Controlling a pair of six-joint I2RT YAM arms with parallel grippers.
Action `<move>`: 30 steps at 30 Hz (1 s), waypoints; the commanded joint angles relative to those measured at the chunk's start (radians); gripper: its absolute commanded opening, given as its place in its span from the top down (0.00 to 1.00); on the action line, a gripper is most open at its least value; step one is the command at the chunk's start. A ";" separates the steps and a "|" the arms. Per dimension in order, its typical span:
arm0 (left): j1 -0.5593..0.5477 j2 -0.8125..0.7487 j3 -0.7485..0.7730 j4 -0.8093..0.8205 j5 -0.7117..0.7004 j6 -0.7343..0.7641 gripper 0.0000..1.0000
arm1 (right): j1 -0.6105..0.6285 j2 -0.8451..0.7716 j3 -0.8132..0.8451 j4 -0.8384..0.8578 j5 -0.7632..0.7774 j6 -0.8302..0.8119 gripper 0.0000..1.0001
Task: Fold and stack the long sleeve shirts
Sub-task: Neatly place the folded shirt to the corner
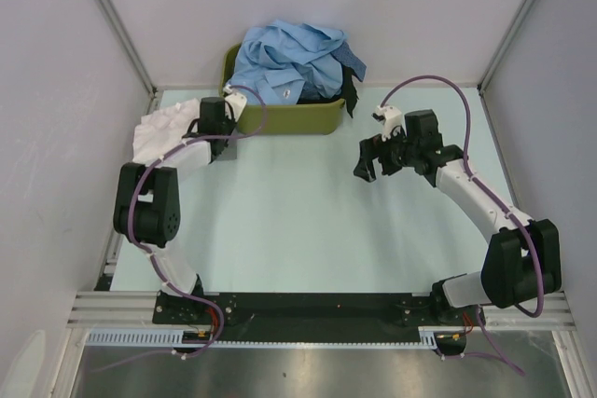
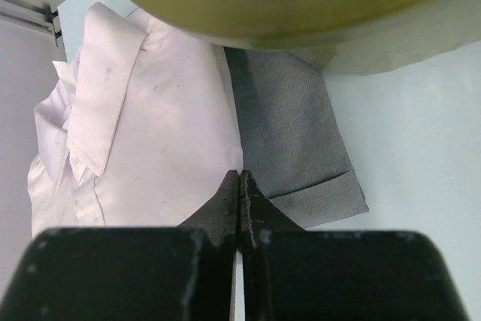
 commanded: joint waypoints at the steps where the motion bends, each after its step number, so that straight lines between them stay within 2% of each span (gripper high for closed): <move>1: -0.024 -0.052 0.035 0.003 0.058 0.000 1.00 | -0.006 -0.040 -0.003 0.041 0.005 0.006 0.00; 11: -0.039 -0.028 -0.026 0.058 0.096 0.060 1.00 | -0.009 -0.035 0.001 0.035 0.007 0.008 0.00; 12: -0.039 -0.034 -0.035 0.066 0.109 0.071 0.97 | -0.010 -0.033 0.004 0.035 0.007 0.008 0.00; 14: -0.039 -0.037 -0.045 0.069 0.118 0.086 0.79 | -0.010 -0.026 0.009 0.035 0.005 0.008 0.00; 15: -0.039 -0.049 -0.045 0.057 0.130 0.094 0.61 | -0.010 -0.024 0.015 0.032 0.004 0.008 0.00; 18: -0.039 -0.084 -0.046 0.026 0.142 0.123 0.30 | -0.010 -0.010 0.030 0.030 0.007 0.003 0.00; 22: -0.039 -0.181 0.017 -0.117 0.188 0.131 0.12 | -0.012 0.005 0.065 0.018 0.005 0.000 0.00; 24: -0.039 -0.210 0.093 -0.243 0.233 0.114 0.01 | -0.019 0.016 0.084 0.018 0.005 -0.008 0.00; 26: -0.039 -0.229 0.164 -0.399 0.306 0.100 0.01 | -0.029 0.026 0.111 0.013 0.008 -0.011 0.00; 30: -0.049 -0.172 0.415 -0.645 0.428 -0.018 0.01 | -0.088 0.068 0.165 0.009 -0.006 -0.008 0.00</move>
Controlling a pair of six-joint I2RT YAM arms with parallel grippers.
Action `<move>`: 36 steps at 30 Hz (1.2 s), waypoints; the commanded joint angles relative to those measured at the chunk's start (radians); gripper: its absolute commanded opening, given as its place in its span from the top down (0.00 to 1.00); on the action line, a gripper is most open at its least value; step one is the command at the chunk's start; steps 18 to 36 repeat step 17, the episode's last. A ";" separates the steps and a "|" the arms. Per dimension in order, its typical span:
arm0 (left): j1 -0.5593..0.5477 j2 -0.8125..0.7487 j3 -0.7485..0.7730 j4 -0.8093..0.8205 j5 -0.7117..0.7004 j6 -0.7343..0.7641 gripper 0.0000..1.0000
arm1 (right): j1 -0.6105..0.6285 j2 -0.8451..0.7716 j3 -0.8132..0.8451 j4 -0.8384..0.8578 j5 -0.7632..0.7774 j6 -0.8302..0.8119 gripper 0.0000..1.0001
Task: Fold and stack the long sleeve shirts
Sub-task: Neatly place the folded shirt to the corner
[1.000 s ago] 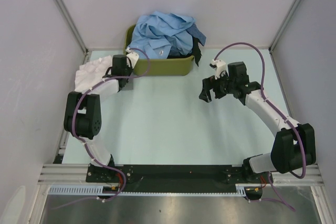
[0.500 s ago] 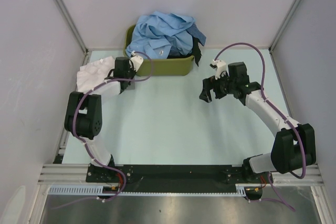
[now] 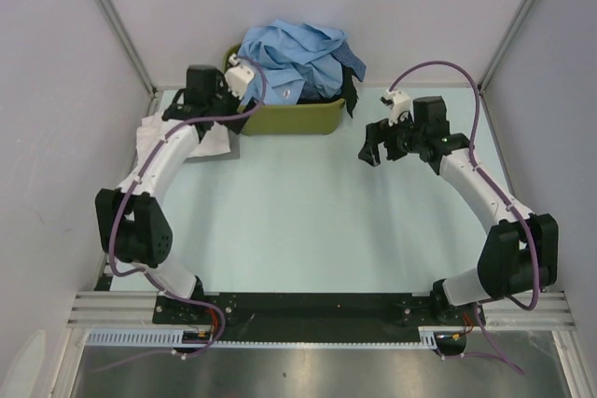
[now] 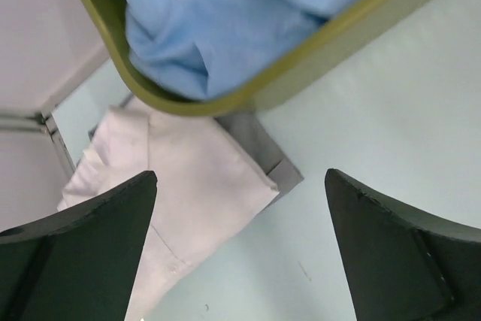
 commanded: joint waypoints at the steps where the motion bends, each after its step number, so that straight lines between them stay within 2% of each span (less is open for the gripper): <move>1: -0.018 0.011 0.246 -0.333 0.201 -0.142 0.01 | -0.064 0.039 0.093 0.011 -0.005 -0.006 0.00; 4: -0.041 0.016 0.306 -0.372 0.234 -0.236 0.01 | -0.106 0.058 0.128 0.004 -0.002 -0.007 0.00; 7: -0.094 -0.016 0.248 -0.362 0.197 -0.249 0.01 | -0.144 0.056 0.118 -0.019 -0.005 -0.015 0.00; 9: -0.123 -0.053 0.148 -0.343 0.133 -0.257 0.01 | -0.160 0.051 0.087 -0.058 -0.006 -0.023 0.00; 14: -0.157 -0.139 -0.083 -0.270 0.143 -0.324 0.01 | -0.178 -0.025 -0.015 -0.084 0.007 -0.042 0.00; 17: -0.163 -0.185 -0.143 -0.239 0.152 -0.357 0.01 | -0.176 -0.059 -0.055 -0.098 0.015 -0.062 0.00; 36: -0.163 -0.185 -0.143 -0.239 0.152 -0.357 0.01 | -0.176 -0.059 -0.055 -0.098 0.015 -0.062 0.00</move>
